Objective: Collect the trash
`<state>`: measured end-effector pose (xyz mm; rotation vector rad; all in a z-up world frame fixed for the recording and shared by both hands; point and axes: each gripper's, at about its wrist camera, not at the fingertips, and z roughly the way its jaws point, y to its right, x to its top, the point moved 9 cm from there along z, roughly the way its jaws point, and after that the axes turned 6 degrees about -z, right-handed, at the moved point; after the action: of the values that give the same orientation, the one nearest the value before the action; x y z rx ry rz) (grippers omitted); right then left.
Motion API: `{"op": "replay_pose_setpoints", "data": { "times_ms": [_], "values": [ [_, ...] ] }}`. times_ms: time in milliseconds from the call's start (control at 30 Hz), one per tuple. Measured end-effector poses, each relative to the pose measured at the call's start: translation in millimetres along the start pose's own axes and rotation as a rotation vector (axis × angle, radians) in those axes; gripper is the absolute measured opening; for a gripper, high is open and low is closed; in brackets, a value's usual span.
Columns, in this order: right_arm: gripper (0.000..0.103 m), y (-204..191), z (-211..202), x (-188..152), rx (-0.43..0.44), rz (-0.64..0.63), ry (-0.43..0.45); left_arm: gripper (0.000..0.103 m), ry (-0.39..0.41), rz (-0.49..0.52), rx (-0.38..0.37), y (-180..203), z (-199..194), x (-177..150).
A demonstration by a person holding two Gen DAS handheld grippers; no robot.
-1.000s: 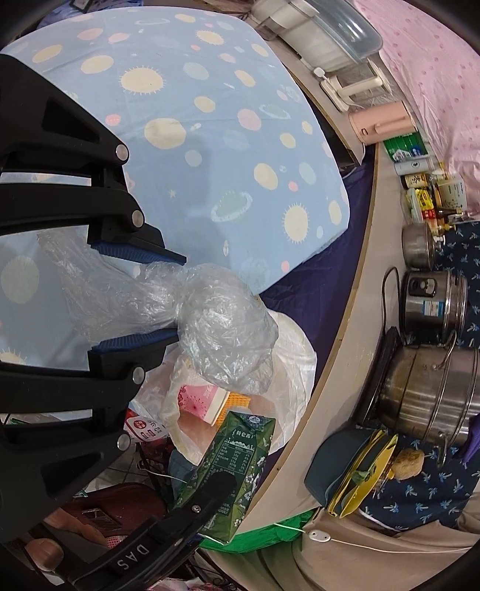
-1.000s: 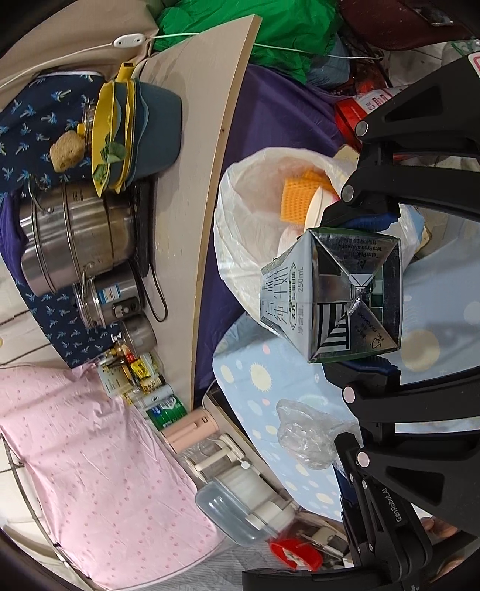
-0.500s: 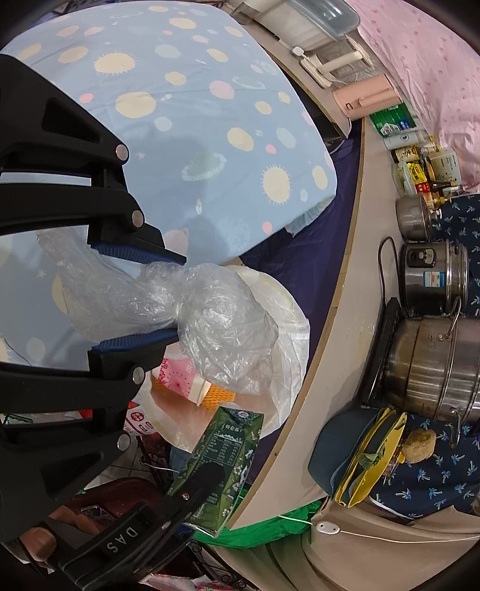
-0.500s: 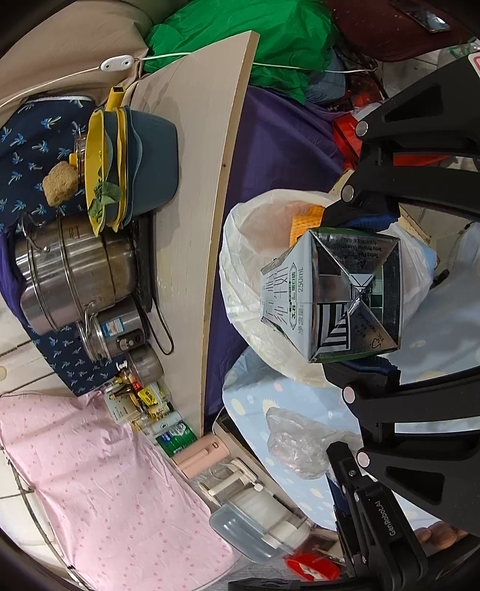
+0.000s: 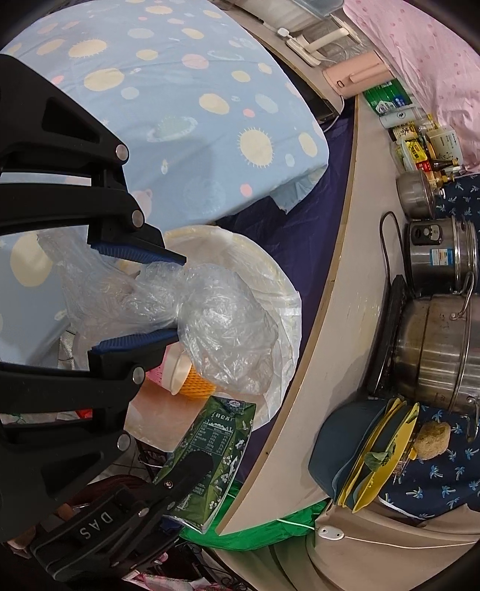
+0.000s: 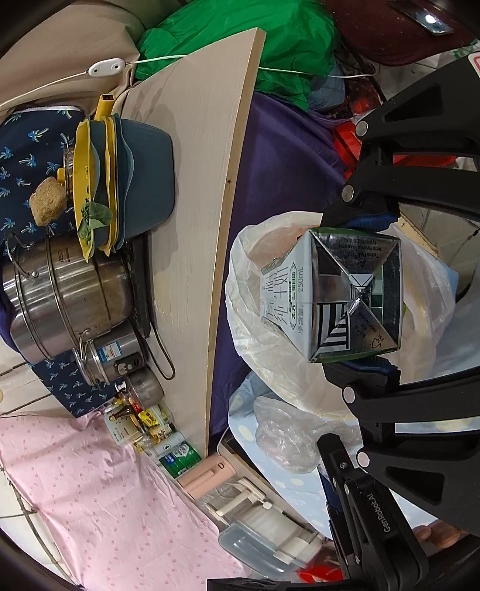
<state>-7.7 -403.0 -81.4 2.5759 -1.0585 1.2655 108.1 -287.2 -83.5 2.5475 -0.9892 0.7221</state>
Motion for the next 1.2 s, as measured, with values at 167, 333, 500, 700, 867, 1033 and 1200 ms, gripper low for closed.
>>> {"op": "replay_pose_setpoints", "data": {
  "times_ms": [167, 333, 500, 700, 867, 1033, 1200],
  "values": [
    [0.05, 3, 8, 7, -0.007, -0.004, 0.002, 0.033, -0.015, 0.003, -0.003, 7, 12, 5],
    [0.052, 5, 16, 14, -0.022, -0.004, 0.009, 0.052, -0.015, -0.016, -0.005, 10, 23, 12],
    [0.063, 7, 13, 25, -0.033, 0.0, 0.04, 0.067, 0.002, -0.036, 0.028, 1, 27, 20],
    [0.064, 6, 10, 26, -0.029, -0.003, 0.042, 0.067, -0.007, -0.063, 0.039, -9, 29, 20],
    [0.069, 5, 7, 23, -0.026, 0.004, 0.041, 0.067, 0.0, -0.069, 0.045, -14, 23, 19],
    [0.07, 0, 0, 19, -0.02, -0.002, 0.041, 0.068, 0.015, -0.071, 0.052, -17, 14, 17],
    [0.074, -8, -8, 15, -0.018, -0.016, 0.04, 0.068, 0.032, -0.073, 0.062, -21, 2, 14]
  ]
}}
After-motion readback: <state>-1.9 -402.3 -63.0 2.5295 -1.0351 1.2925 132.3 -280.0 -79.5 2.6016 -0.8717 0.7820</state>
